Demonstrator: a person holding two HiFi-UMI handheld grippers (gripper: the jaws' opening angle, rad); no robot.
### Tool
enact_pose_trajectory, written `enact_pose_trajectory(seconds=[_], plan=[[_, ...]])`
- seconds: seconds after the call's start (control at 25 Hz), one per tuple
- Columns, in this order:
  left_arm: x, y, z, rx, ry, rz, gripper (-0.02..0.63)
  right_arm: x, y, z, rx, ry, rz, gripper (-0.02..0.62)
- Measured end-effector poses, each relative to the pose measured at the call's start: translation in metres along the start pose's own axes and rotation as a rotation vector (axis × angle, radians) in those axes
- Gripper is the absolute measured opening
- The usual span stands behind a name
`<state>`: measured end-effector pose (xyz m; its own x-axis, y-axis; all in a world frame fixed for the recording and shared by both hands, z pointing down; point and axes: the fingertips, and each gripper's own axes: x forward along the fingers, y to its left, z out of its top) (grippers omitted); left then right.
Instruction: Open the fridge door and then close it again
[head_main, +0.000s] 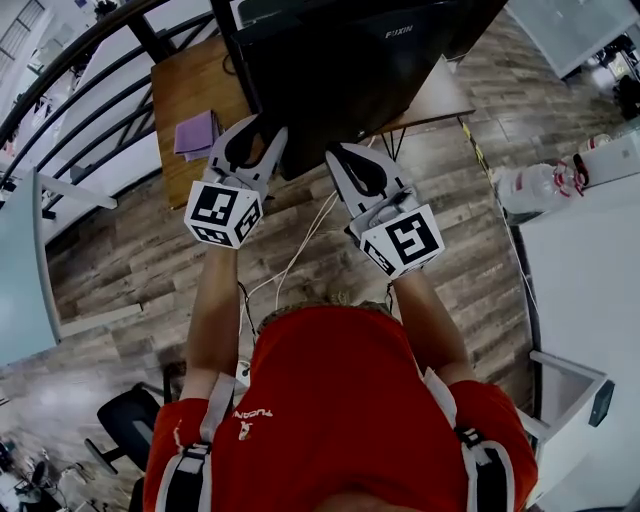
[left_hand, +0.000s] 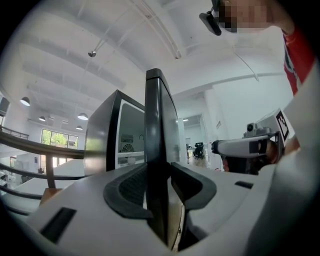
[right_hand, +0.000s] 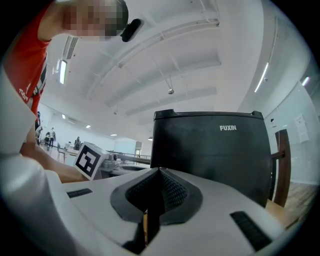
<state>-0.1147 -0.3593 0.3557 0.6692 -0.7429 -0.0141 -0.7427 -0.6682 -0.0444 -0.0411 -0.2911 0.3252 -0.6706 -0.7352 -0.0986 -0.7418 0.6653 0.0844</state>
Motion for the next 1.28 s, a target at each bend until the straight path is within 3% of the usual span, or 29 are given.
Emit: enact_pose_trajectory(seconds=[0.4, 0.72, 1.0, 1.28], plan=[[-0.02, -0.074, 0.005, -0.021, -0.032, -0.089, 0.13, -0.047, 0.003, 0.007, 0.064, -0.029, -0.061, 0.032], [-0.026, -0.13, 0.006, -0.025, -0.039, -0.176, 0.124, -0.074, 0.014, 0.028, 0.065, -0.06, -0.114, 0.213], [-0.027, -0.188, 0.007, -0.018, -0.043, -0.295, 0.109, -0.087, 0.006, 0.037, 0.014, -0.031, -0.272, 0.291], [-0.02, -0.232, 0.005, -0.021, -0.014, -0.408, 0.07, -0.121, -0.023, 0.034, -0.033, 0.014, -0.426, 0.29]])
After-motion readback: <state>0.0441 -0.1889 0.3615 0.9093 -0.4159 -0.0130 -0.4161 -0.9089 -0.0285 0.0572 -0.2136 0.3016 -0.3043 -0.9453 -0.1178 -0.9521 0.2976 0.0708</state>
